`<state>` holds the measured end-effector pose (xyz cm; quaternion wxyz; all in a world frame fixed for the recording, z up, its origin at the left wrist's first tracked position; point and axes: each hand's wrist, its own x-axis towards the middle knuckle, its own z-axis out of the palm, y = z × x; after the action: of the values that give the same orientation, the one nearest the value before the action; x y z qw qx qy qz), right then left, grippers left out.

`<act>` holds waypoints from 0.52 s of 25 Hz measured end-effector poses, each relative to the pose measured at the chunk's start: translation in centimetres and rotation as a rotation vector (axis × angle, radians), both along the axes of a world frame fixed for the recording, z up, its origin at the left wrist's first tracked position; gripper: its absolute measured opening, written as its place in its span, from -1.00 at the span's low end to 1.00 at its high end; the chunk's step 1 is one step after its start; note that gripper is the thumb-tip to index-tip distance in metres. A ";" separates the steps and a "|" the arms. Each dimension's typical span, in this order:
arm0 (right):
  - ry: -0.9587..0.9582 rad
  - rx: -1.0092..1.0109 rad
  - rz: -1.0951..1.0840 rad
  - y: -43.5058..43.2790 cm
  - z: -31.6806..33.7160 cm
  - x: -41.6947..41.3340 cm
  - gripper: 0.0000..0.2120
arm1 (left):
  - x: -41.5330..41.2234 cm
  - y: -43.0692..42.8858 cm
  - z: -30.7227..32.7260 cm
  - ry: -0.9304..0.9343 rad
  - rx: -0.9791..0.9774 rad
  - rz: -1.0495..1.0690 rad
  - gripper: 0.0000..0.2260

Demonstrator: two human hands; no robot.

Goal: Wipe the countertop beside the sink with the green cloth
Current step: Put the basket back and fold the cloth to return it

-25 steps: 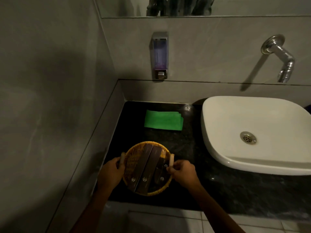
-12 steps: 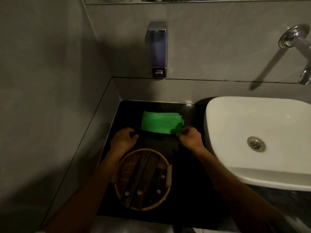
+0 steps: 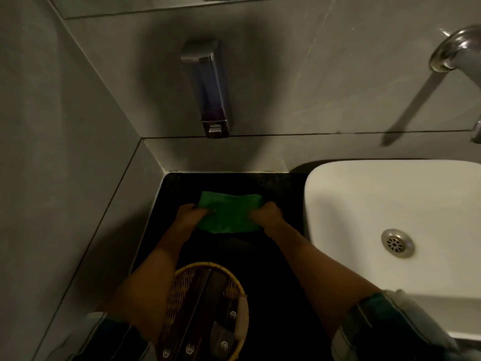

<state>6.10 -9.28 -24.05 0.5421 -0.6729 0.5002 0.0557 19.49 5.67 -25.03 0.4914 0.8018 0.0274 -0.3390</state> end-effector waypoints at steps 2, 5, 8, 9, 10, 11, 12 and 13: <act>-0.099 -0.041 -0.030 0.6 2.8 -1.4 -0.55 | -1.6 0.7 2.6 -0.044 -0.043 -0.034 -0.67; -0.305 -0.051 -0.156 -0.1 7.7 -5.7 -0.69 | -4.3 -0.4 7.8 -0.062 -0.185 -0.101 -0.68; -0.451 -0.054 -0.374 -3.8 10.9 -13.2 -0.71 | -9.5 -4.7 11.8 -0.065 -0.357 -0.213 -0.64; -0.465 -0.095 -0.446 -5.5 11.4 -16.1 -0.68 | -12.0 -6.5 12.8 -0.099 -0.391 -0.260 -0.59; -0.462 -0.155 -0.517 -7.2 11.7 -19.3 -0.65 | -14.9 -8.1 13.7 -0.130 -0.422 -0.313 -0.53; -0.452 -0.232 -0.583 -9.0 12.1 -22.8 -0.61 | -18.2 -10.0 14.4 -0.165 -0.446 -0.395 -0.49; -0.427 -0.320 -0.629 -10.8 12.1 -26.3 -0.58 | -21.5 -12.1 14.5 -0.207 -0.457 -0.504 -0.48; -0.379 -0.421 -0.650 -12.5 12.1 -29.8 -0.55 | -24.8 -14.5 14.5 -0.270 -0.444 -0.624 -0.49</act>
<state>-23.75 -21.78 -11.97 0.4647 -0.5745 0.5783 -0.3457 -5.30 -8.82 -10.58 0.5253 0.6833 -0.3558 -0.3614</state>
